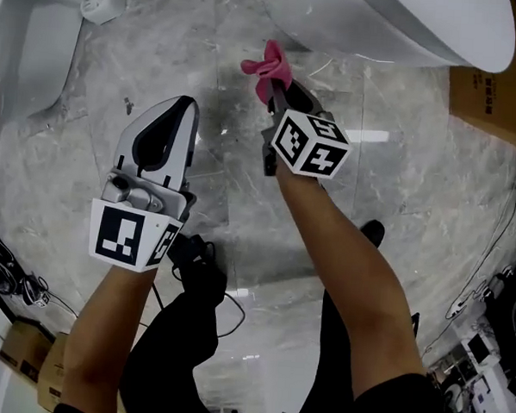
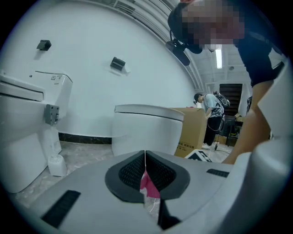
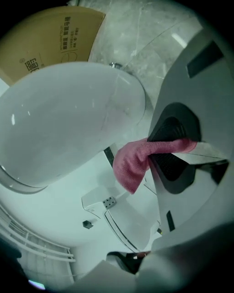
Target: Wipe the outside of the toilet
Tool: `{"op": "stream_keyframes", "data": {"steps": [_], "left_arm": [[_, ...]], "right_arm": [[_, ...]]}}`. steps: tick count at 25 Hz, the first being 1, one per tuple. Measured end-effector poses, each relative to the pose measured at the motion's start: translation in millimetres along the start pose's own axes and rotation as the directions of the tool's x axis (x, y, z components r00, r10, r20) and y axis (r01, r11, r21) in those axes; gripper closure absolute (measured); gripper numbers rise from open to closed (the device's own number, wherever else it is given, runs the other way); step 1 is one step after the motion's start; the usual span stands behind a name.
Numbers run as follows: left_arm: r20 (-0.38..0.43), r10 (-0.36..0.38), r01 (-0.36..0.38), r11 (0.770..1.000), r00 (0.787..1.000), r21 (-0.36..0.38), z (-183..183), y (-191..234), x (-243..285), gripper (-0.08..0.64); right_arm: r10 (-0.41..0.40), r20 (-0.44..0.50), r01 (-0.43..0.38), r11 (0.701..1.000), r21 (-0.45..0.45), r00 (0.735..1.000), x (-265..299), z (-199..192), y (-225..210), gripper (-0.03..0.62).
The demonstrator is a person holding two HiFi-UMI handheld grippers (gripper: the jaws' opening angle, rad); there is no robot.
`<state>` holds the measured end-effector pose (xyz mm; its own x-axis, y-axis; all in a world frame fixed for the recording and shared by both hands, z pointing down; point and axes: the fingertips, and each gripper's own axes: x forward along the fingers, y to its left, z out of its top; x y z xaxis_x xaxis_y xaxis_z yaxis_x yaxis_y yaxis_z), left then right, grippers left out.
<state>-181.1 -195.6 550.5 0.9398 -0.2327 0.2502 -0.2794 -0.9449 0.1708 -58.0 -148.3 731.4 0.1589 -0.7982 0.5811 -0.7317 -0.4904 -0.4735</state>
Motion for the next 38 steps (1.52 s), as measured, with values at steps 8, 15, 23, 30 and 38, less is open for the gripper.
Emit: {"op": "stream_keyframes", "data": {"steps": [8, 15, 23, 30, 38], "left_arm": [[0.033, 0.014, -0.015, 0.999, 0.999, 0.039, -26.8, 32.9, -20.8, 0.541], [0.046, 0.031, -0.034, 0.998, 0.998, 0.057, -47.7, 34.4, -19.2, 0.541], [0.015, 0.031, -0.032, 0.999, 0.999, 0.029, -48.6, -4.9, -20.2, 0.541], [-0.02, 0.007, -0.006, 0.999, 1.0, 0.04, -38.4, -61.0, 5.7, 0.541], [-0.041, -0.005, 0.006, 0.999, 0.999, 0.036, -50.9, -120.5, 80.0, 0.541]], "right_arm": [[-0.111, 0.094, 0.106, 0.993, 0.047, 0.989, 100.4, 31.6, -13.0, 0.518], [-0.162, 0.161, 0.128, 0.971, 0.202, 0.974, 129.9, 39.9, -36.2, 0.518], [-0.136, 0.109, 0.11, 0.97, 0.218, 0.985, 100.8, 36.5, -54.7, 0.518], [-0.108, 0.032, 0.102, 0.983, 0.152, 0.994, 54.2, 21.2, -107.3, 0.518], [0.012, -0.061, -0.01, 1.0, 0.025, 0.998, 26.8, 30.2, -175.2, 0.517]]}}
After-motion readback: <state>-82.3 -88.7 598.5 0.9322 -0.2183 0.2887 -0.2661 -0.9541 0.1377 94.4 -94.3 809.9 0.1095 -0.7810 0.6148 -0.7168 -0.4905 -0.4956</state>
